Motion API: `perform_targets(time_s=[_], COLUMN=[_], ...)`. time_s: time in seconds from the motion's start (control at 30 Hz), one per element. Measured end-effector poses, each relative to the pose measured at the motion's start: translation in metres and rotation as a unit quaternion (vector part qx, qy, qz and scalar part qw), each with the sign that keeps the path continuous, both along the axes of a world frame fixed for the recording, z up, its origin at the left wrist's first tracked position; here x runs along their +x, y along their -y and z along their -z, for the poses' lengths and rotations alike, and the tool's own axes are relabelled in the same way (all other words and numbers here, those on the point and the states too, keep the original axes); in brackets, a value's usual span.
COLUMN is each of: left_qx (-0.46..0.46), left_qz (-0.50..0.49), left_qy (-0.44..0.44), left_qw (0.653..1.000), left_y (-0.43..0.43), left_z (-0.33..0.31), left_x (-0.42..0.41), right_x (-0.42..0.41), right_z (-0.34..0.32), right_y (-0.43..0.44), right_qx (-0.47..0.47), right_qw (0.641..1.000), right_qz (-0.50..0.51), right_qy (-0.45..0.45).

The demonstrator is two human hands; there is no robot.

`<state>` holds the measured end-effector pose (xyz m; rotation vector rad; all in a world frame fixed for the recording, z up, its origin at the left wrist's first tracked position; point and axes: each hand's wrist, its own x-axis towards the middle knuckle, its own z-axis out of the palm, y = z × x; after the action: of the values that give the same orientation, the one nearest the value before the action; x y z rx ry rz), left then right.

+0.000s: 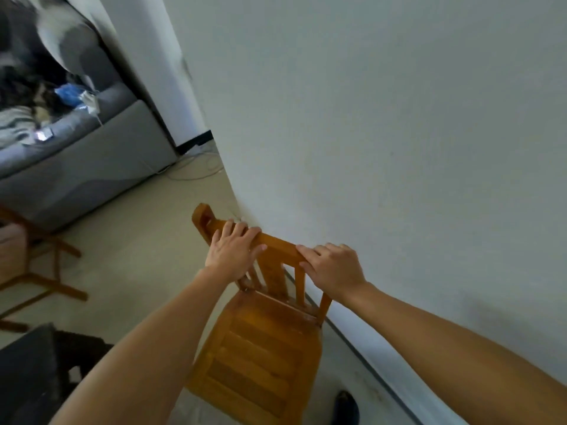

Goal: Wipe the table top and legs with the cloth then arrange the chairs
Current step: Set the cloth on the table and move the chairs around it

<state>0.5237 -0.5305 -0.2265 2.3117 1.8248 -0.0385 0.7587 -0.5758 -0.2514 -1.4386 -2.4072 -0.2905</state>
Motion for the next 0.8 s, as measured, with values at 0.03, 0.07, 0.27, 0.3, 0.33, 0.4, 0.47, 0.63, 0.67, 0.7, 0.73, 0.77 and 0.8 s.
perform_targets(time_s=[0.03,0.07,0.27,0.3,0.33,0.4,0.47,0.63,0.67,0.7,0.73,0.77,0.8], left_qx=[0.001,0.0,-0.012,-0.02,-0.03,-0.039,-0.024,-0.022,-0.029,-0.035,-0.039,-0.045,-0.052], left_qz=[-0.017,-0.035,-0.121,-0.13,-0.136,-0.137,-0.125,-0.073,-0.068,-0.068,-0.068,-0.068,-0.069], left_qy=[0.004,0.01,0.037,0.037,0.036,0.035,0.031,0.013,0.017,0.023,0.031,0.038,0.044], left_qw=[1.0,0.999,0.992,0.991,0.99,0.989,0.991,0.997,0.997,0.997,0.996,0.996,0.995], left_y=[0.007,0.016,0.058,0.062,0.065,0.069,0.073,0.087,0.087,0.088,0.088,0.089,0.089], left_z=[0.0,0.0,0.002,0.004,0.005,0.01,0.017,0.026,0.024,0.022,0.02,0.018,0.018], left_x=[-0.016,-0.032,-0.111,-0.121,-0.13,-0.147,-0.162,-0.178,-0.179,-0.179,-0.18,-0.18,-0.18], right_x=[-0.015,-0.029,-0.105,-0.116,-0.127,-0.145,-0.159,-0.179,-0.183,-0.185,-0.186,-0.186,-0.185], right_z=[-0.002,-0.004,0.005,0.009,0.013,0.021,0.027,0.028,0.023,0.016,0.009,0.004,-0.002], right_y=[-0.002,-0.004,-0.01,-0.009,-0.007,0.002,0.017,0.071,0.078,0.08,0.08,0.077,0.073], right_qx=[0.011,0.023,0.037,0.03,0.02,0.001,0.001,-0.057,-0.08,-0.107,-0.139,-0.181,-0.223], right_qw=[1.0,0.999,0.992,0.991,0.991,0.99,0.991,0.996,0.995,0.994,0.99,0.983,0.973], right_qz=[-0.015,-0.032,-0.121,-0.127,-0.131,-0.138,-0.133,-0.051,-0.03,-0.014,-0.006,-0.002,0.002], right_qy=[0.004,0.008,0.023,0.024,0.023,0.015,-0.012,-0.047,-0.042,-0.033,-0.031,-0.041,-0.055])
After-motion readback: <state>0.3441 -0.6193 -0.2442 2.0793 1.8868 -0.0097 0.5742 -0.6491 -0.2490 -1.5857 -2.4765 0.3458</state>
